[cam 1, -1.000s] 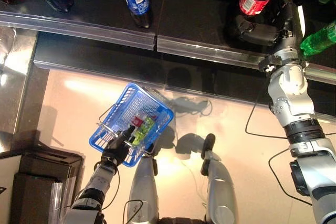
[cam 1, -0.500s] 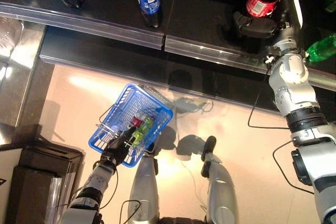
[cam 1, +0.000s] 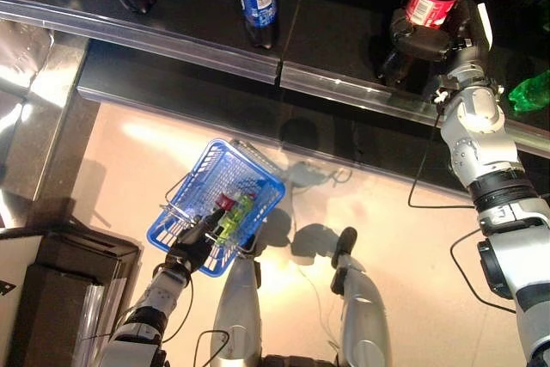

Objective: Pick up the drink and place into the basket.

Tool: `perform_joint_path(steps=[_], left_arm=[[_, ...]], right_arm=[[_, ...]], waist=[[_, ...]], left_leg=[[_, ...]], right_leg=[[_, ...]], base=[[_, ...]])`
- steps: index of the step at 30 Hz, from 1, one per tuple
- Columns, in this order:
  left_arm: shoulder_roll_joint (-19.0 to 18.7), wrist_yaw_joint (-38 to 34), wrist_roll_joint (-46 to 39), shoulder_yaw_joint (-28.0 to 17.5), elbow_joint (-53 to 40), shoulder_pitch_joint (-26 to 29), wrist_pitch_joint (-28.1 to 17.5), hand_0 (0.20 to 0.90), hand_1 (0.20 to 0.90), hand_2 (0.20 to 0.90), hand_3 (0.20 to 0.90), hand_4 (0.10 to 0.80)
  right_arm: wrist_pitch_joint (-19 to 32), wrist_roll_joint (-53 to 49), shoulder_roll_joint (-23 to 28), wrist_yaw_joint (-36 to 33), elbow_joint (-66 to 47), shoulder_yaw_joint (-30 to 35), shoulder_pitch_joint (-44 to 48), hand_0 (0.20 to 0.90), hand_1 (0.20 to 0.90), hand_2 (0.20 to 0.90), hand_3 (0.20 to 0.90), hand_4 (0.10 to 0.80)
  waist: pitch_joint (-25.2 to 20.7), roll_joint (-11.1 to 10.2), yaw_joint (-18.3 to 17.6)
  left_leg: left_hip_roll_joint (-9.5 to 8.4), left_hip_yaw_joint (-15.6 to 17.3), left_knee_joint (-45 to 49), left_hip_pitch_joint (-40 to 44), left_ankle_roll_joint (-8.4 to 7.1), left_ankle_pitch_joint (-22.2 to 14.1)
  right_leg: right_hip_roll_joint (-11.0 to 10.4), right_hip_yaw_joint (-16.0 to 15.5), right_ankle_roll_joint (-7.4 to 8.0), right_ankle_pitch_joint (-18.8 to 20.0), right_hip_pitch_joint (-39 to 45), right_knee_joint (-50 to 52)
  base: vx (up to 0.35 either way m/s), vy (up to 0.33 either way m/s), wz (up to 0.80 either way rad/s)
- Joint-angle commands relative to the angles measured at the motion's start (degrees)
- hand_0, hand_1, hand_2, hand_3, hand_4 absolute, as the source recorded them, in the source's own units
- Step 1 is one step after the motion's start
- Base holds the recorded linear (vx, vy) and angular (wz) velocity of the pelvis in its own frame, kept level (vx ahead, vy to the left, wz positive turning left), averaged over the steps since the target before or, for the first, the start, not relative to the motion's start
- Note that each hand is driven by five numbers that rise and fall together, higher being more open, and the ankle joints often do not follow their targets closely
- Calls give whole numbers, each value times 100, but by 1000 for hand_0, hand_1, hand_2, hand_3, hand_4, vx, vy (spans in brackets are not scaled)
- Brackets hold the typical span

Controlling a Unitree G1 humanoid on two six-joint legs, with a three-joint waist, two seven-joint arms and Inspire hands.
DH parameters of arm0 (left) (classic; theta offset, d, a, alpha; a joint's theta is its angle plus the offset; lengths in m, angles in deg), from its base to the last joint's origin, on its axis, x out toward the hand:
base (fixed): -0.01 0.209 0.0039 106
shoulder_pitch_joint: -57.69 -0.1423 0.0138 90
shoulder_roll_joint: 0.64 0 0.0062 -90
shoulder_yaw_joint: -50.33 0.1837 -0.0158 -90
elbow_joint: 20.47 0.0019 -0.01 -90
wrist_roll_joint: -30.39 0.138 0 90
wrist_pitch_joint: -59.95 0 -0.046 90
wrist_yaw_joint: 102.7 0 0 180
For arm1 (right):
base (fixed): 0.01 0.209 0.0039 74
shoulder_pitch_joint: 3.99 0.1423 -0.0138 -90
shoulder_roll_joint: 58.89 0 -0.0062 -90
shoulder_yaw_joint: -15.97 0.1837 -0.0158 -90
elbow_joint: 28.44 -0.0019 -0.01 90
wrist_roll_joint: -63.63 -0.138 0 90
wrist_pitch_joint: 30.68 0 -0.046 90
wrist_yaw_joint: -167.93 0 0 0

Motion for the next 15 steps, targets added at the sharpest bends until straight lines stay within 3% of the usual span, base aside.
perform_joint_path(steps=[1, 15], left_arm=[[-355, 604, -22, 265, -490, -294, -76, 300, 300, 300, 200, 100], [-331, 683, -43, 258, -572, -489, -161, 300, 300, 300, 200, 100]], right_arm=[[611, -93, 355, -36, -295, 110, 903, 300, 300, 300, 200, 100], [778, 197, 356, -127, -618, 137, 561, 300, 300, 300, 200, 100]], waist=[[-254, 73, 83], [-481, 24, 69]], left_leg=[[-144, -62, -497, -108, 314, 552], [-138, 12, -1116, 465, 252, 740]], right_leg=[[-217, -79, 53, -938, 404, 543], [-108, -198, 90, -844, 973, 12]], base=[[0, 0, 0], [6, 0, 1]])
